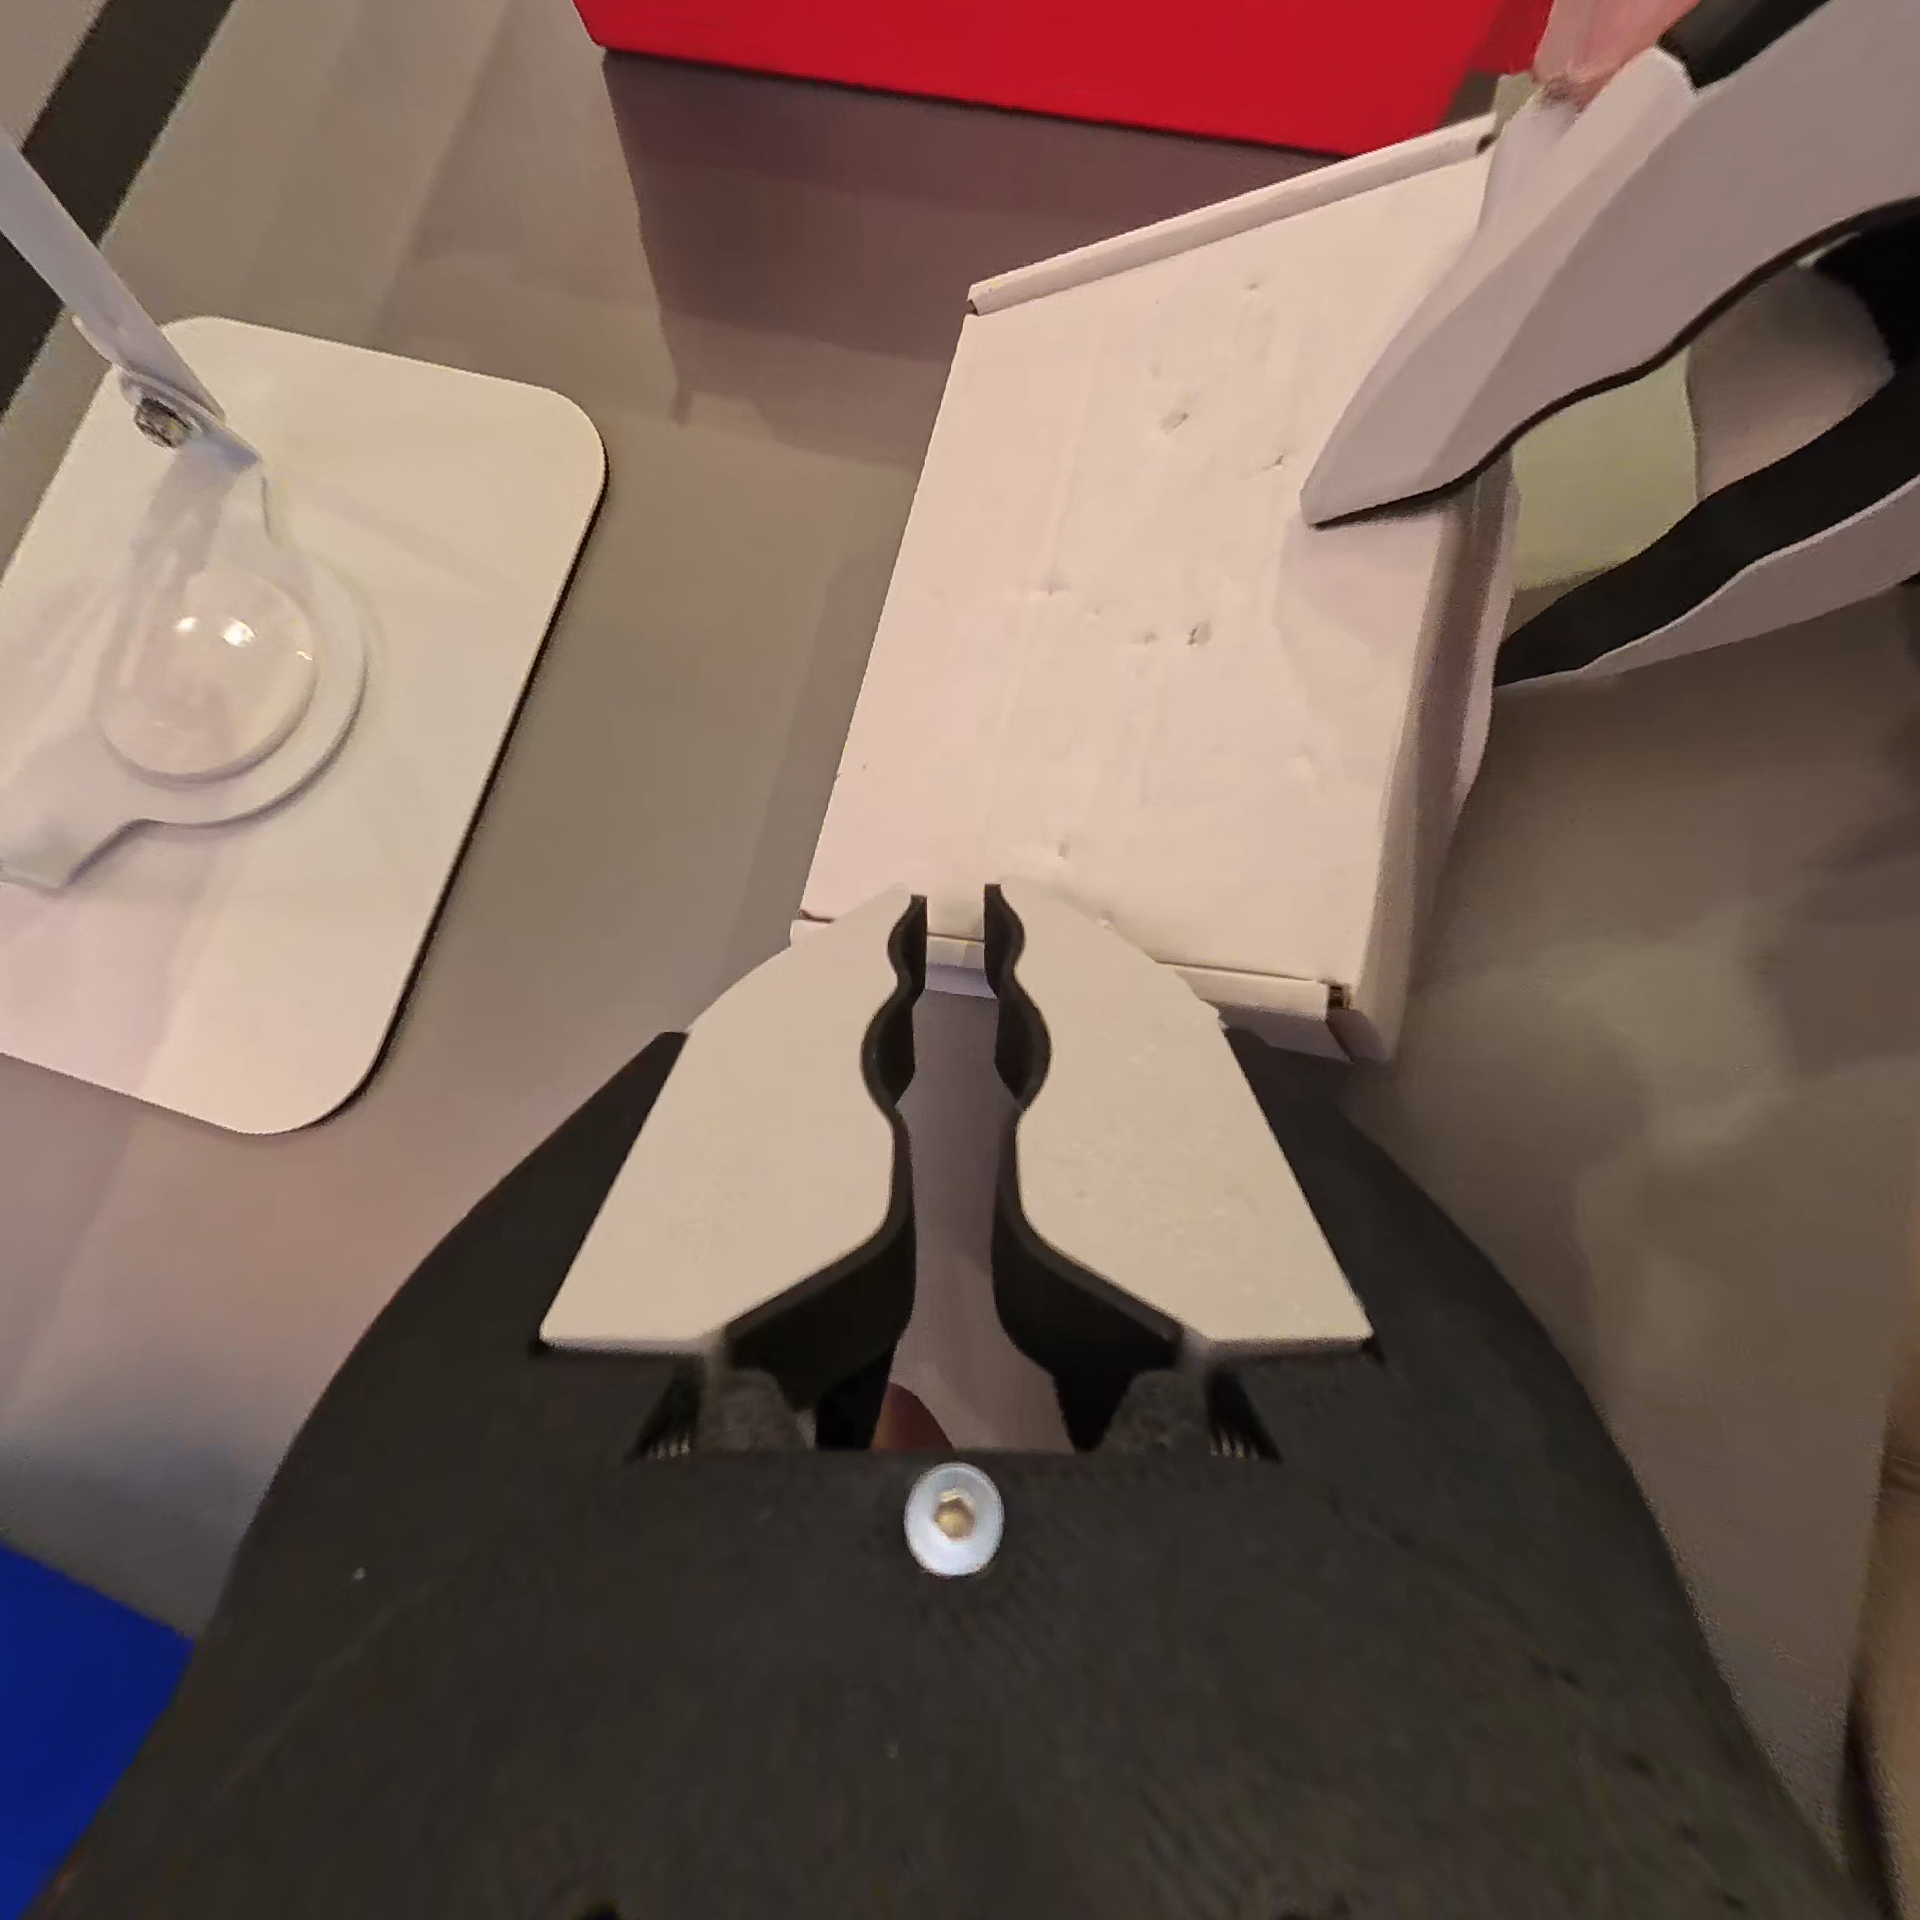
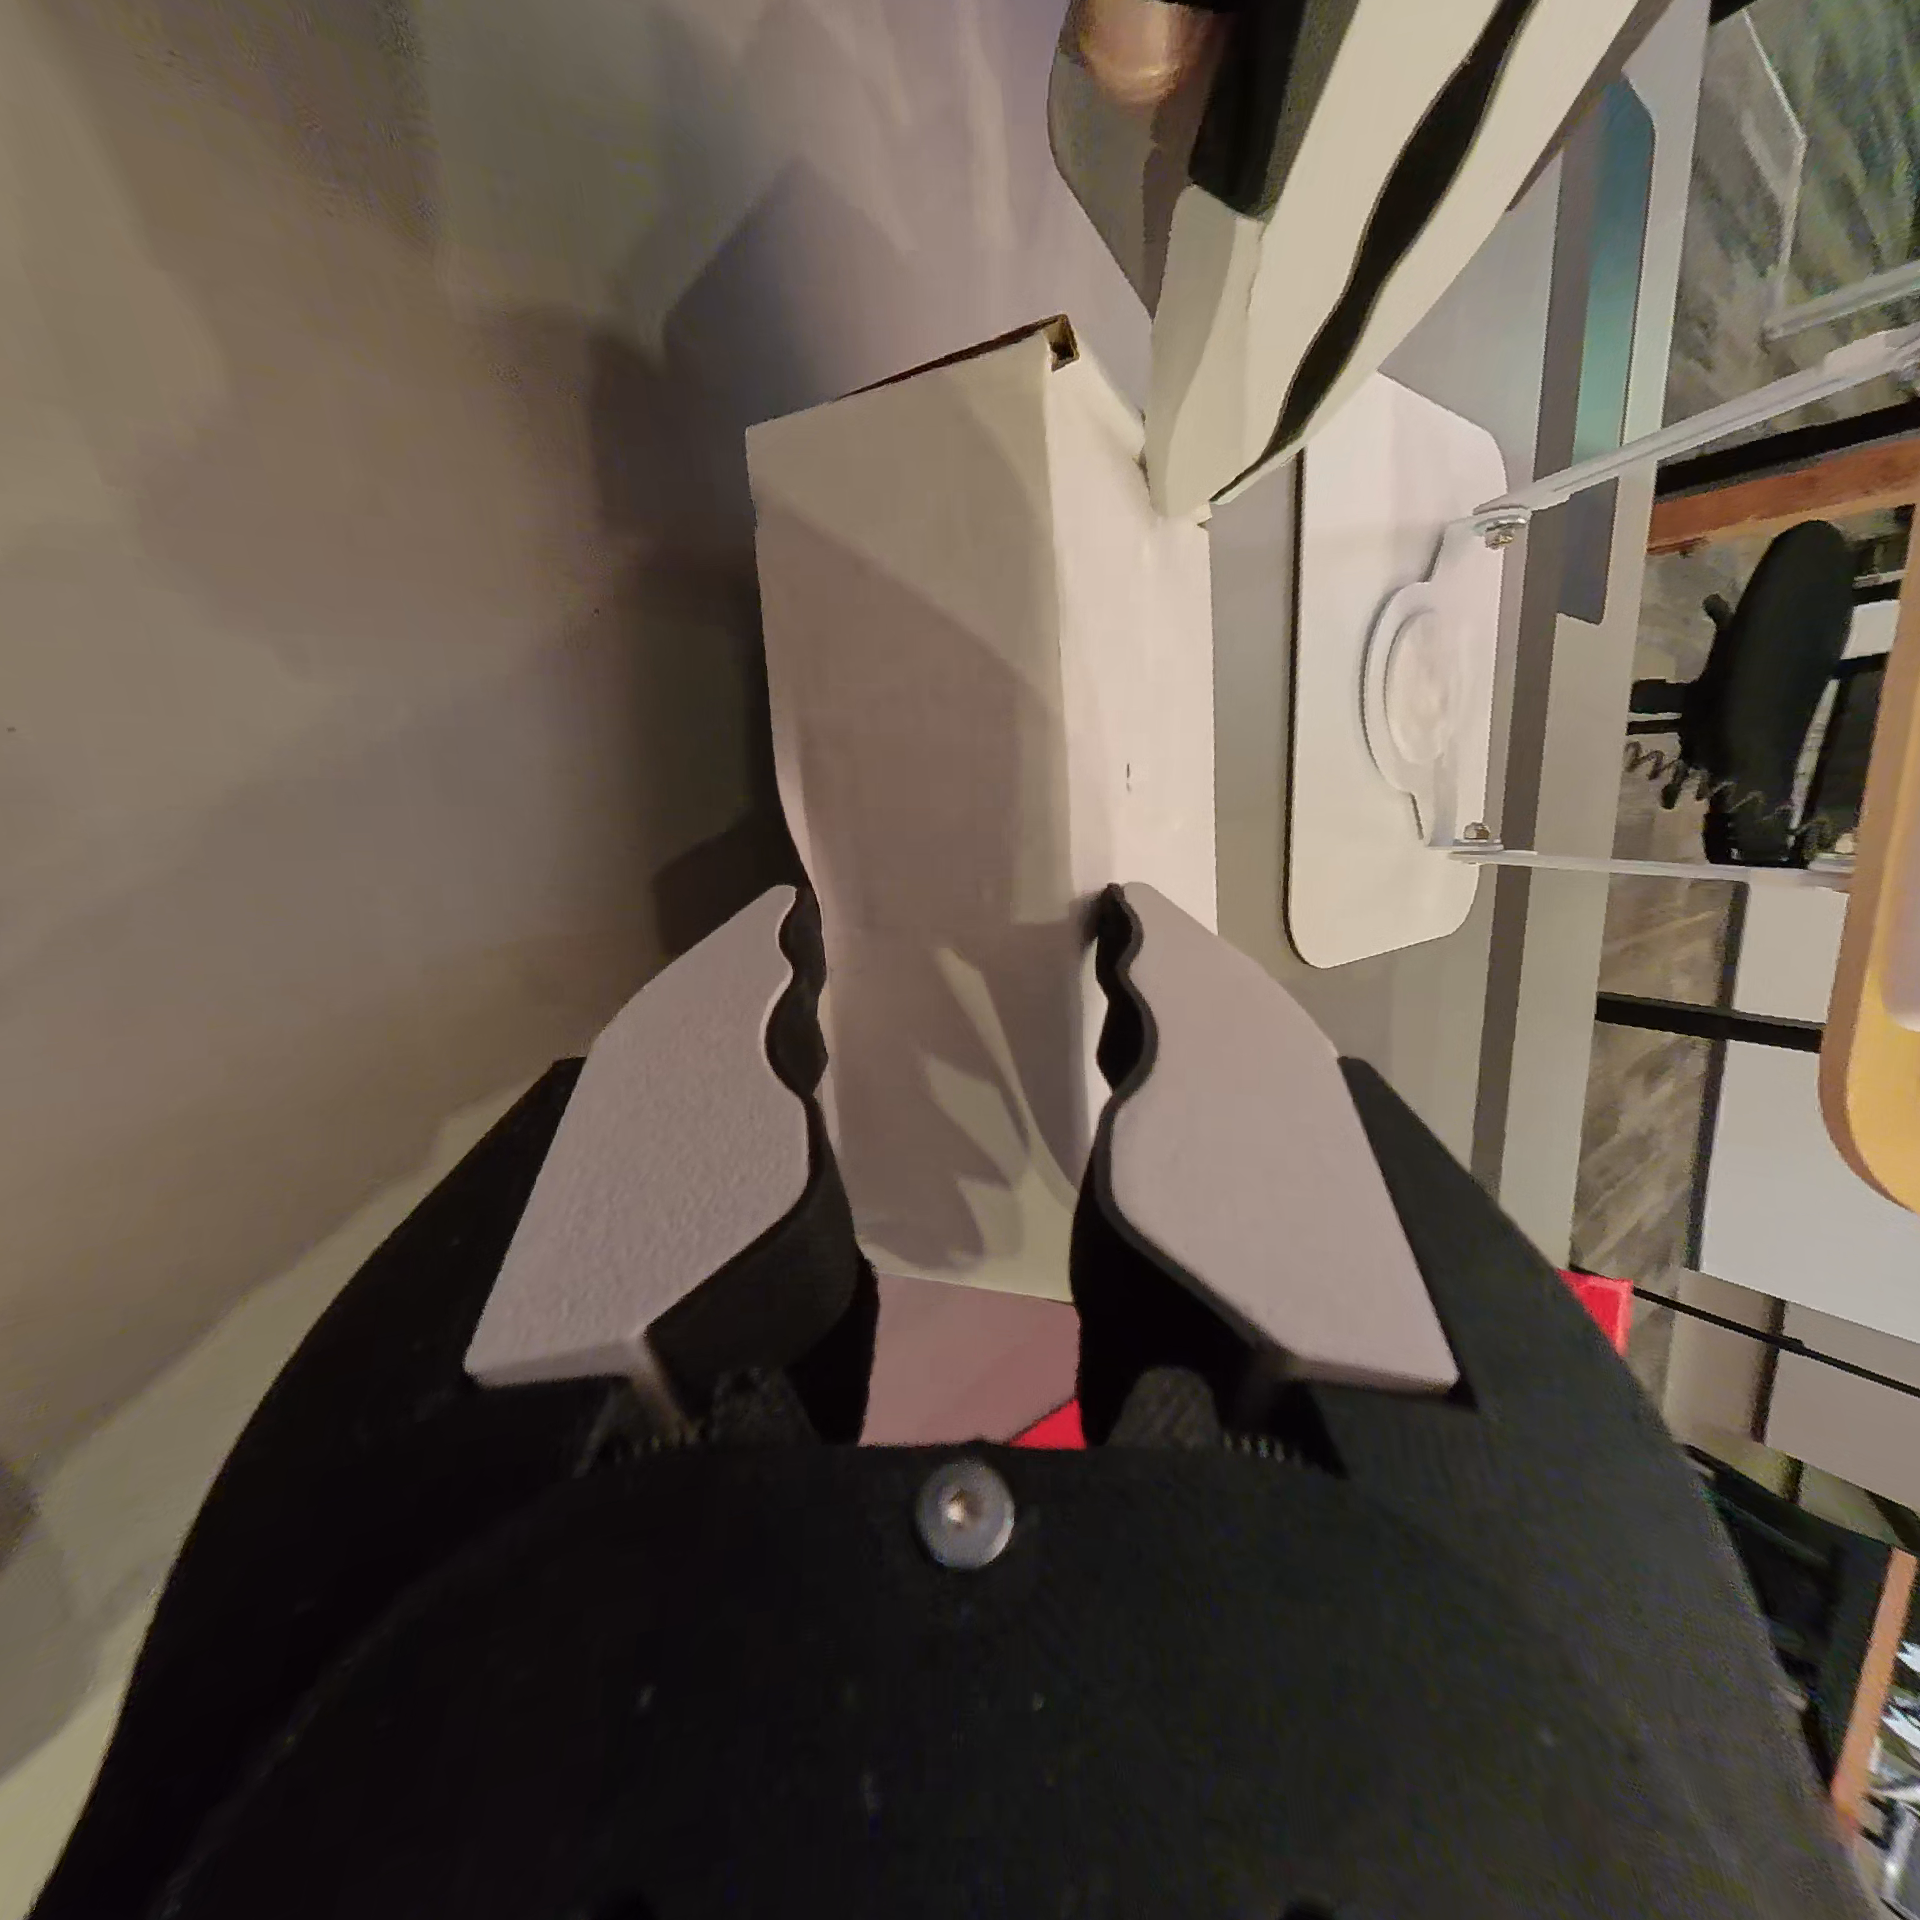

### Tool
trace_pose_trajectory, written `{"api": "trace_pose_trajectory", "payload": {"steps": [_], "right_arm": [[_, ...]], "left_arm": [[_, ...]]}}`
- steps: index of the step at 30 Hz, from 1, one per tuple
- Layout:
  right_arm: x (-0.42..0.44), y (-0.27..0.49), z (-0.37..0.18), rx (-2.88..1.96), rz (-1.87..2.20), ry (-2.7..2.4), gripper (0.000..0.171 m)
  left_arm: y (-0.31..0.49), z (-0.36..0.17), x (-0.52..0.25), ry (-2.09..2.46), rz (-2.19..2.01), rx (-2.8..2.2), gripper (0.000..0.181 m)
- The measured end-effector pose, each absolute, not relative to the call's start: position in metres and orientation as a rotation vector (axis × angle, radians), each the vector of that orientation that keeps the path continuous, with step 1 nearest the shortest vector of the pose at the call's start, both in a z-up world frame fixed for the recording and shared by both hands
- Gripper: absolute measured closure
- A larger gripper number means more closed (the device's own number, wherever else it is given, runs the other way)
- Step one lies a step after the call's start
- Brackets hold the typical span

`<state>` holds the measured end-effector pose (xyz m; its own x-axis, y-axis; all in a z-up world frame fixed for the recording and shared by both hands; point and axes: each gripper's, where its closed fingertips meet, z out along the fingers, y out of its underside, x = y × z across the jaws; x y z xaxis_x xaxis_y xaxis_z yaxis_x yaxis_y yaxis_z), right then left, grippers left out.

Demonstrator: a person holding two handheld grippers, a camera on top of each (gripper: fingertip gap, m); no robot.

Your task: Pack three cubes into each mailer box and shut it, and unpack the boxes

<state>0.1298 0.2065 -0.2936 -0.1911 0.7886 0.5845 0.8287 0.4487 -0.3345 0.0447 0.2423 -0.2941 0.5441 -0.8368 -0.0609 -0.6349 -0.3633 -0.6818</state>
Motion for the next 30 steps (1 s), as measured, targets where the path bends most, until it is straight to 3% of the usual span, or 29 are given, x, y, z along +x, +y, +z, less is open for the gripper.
{"api": "trace_pose_trajectory", "payload": {"steps": [10,11,12,14,17,20,24,30], "right_arm": [[0.129,0.203,-0.286,-1.498,0.182,-2.018,0.121],[0.126,0.199,-0.279,-1.539,0.317,-1.985,0.169],[0.126,0.203,-0.276,-1.573,0.356,-1.950,0.171],[0.144,0.215,-0.291,-1.615,0.165,-2.042,0.163],[0.142,0.202,-0.279,-1.638,0.326,-2.016,0.157],[0.157,0.211,-0.281,-1.668,0.217,-1.979,0.133],[0.168,0.212,-0.285,-1.646,0.206,-1.896,0.120],[0.161,0.202,-0.312,-1.470,0.004,-1.993,0.111]], "left_arm": [[0.240,-0.301,0.050,1.290,-0.350,-2.103,0.169],[0.232,-0.309,0.057,1.316,-0.381,-2.111,0.166],[0.229,-0.309,0.063,1.326,-0.386,-2.073,0.164],[0.238,-0.306,0.055,1.308,-0.265,-2.072,0.158],[0.242,-0.307,0.049,1.299,-0.281,-2.112,0.155],[0.243,-0.306,0.047,1.295,-0.316,-2.146,0.147],[0.249,-0.291,0.050,1.288,-0.310,-2.101,0.129],[0.274,-0.305,0.064,1.318,-0.302,-2.182,0.138]]}}
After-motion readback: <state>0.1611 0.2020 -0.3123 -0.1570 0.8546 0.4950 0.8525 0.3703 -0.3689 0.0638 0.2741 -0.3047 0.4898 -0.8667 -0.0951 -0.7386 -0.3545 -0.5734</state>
